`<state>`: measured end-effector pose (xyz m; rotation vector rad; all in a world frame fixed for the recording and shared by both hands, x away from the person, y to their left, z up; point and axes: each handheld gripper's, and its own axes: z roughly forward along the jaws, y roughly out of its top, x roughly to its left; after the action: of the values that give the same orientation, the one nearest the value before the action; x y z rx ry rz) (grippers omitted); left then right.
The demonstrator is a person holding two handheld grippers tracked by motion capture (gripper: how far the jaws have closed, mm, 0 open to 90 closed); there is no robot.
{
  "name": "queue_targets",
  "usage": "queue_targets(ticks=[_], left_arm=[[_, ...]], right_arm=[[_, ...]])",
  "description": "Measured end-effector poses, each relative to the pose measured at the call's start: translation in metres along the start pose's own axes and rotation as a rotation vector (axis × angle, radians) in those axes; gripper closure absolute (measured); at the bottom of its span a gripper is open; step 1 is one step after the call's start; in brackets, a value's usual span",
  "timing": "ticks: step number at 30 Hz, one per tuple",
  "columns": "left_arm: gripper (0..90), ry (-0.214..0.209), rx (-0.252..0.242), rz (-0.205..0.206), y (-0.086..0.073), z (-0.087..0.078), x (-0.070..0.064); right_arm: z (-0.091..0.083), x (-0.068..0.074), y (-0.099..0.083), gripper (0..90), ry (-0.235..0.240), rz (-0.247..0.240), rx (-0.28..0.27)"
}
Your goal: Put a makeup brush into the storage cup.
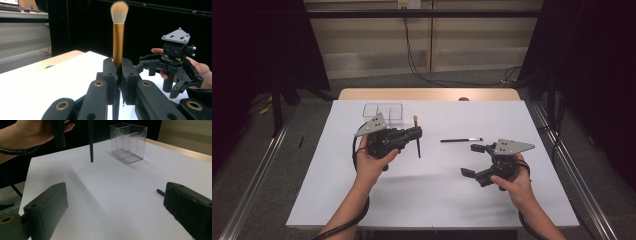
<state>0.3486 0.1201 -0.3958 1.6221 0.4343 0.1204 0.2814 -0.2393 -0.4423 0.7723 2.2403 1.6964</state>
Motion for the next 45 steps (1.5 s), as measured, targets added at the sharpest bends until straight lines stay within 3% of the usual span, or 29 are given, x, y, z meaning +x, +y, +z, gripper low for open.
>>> queue_targets(ticks=[18, 45], left_arm=[[83.7, 0.014, 0.004, 0.006, -0.001, -0.002, 0.003], [83.7, 0.071, -0.010, 0.022, 0.005, -0.015, 0.015]], right_arm=[[-0.022, -0.008, -0.017, 3.6, -0.027, 0.024, 0.018], [-0.058, -0.014, -0.037, 2.9, -0.078, 0.040, 0.036]])
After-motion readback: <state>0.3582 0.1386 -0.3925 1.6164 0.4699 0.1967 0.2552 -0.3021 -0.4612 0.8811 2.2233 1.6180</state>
